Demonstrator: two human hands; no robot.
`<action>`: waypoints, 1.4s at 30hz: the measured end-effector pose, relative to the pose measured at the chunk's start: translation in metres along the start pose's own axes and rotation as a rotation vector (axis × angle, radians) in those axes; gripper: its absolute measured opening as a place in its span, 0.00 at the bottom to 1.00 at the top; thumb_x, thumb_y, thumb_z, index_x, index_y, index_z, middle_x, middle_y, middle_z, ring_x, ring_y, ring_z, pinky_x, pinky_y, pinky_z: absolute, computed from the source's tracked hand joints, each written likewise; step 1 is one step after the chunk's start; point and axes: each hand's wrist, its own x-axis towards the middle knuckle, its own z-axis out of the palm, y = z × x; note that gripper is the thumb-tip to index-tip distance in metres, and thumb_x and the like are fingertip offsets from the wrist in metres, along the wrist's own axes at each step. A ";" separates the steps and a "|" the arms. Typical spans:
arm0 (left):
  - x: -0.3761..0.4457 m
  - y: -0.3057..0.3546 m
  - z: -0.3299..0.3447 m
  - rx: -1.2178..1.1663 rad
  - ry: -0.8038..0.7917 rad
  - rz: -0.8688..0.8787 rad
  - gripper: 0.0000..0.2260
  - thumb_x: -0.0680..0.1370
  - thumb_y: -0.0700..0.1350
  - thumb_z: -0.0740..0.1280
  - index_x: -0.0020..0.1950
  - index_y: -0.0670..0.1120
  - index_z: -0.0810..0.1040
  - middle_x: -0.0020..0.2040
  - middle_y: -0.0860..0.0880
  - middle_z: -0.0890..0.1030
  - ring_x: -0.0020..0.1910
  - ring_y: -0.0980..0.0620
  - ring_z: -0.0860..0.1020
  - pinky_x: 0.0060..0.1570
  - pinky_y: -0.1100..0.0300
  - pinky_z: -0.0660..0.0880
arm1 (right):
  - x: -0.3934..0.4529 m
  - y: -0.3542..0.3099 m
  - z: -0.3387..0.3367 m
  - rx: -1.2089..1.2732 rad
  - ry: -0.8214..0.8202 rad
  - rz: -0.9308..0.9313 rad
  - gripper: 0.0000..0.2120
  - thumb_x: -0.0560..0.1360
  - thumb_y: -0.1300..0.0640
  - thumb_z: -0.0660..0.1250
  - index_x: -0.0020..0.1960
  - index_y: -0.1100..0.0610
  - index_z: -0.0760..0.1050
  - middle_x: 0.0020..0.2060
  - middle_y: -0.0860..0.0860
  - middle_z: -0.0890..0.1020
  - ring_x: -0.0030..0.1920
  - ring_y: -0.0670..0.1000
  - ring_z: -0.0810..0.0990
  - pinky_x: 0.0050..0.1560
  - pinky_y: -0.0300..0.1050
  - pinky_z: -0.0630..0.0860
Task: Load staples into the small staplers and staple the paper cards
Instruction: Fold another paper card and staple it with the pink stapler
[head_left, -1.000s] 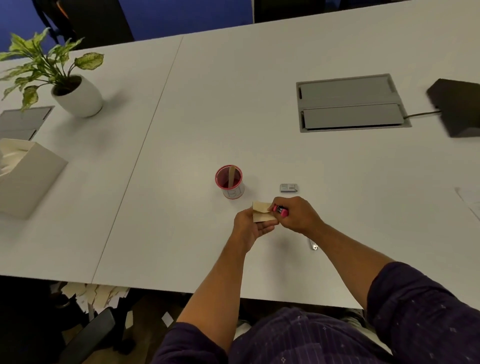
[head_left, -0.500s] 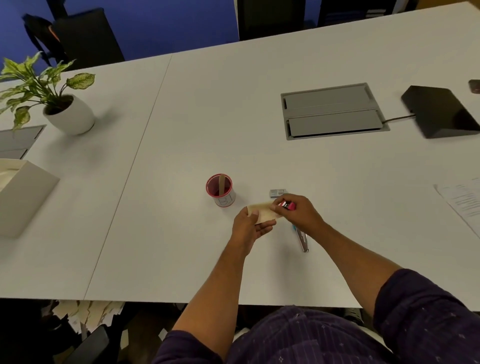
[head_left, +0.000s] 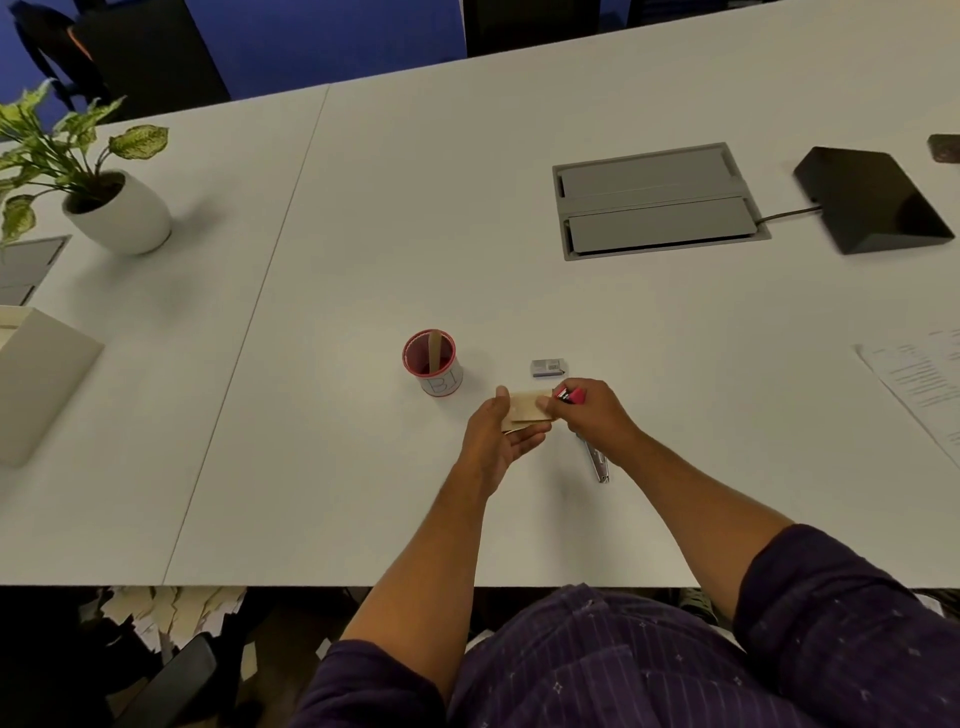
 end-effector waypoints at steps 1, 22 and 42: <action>0.000 0.001 0.000 -0.009 0.009 -0.008 0.21 0.82 0.57 0.63 0.64 0.40 0.73 0.56 0.35 0.82 0.50 0.36 0.84 0.49 0.49 0.83 | -0.001 0.000 -0.001 -0.001 -0.010 0.002 0.15 0.75 0.53 0.76 0.42 0.64 0.77 0.26 0.46 0.71 0.27 0.44 0.67 0.35 0.43 0.66; 0.006 -0.005 0.001 0.340 0.055 0.143 0.14 0.85 0.52 0.58 0.65 0.45 0.72 0.54 0.41 0.84 0.41 0.45 0.86 0.41 0.57 0.83 | 0.003 0.000 0.004 0.038 0.051 0.035 0.09 0.76 0.53 0.75 0.41 0.56 0.80 0.28 0.45 0.76 0.28 0.46 0.72 0.33 0.41 0.69; 0.005 0.009 -0.005 0.440 0.089 0.298 0.18 0.83 0.60 0.56 0.67 0.54 0.75 0.60 0.51 0.79 0.43 0.46 0.86 0.46 0.57 0.78 | 0.011 -0.006 0.007 0.419 0.074 0.288 0.18 0.74 0.48 0.72 0.53 0.63 0.81 0.27 0.51 0.73 0.25 0.49 0.64 0.27 0.41 0.60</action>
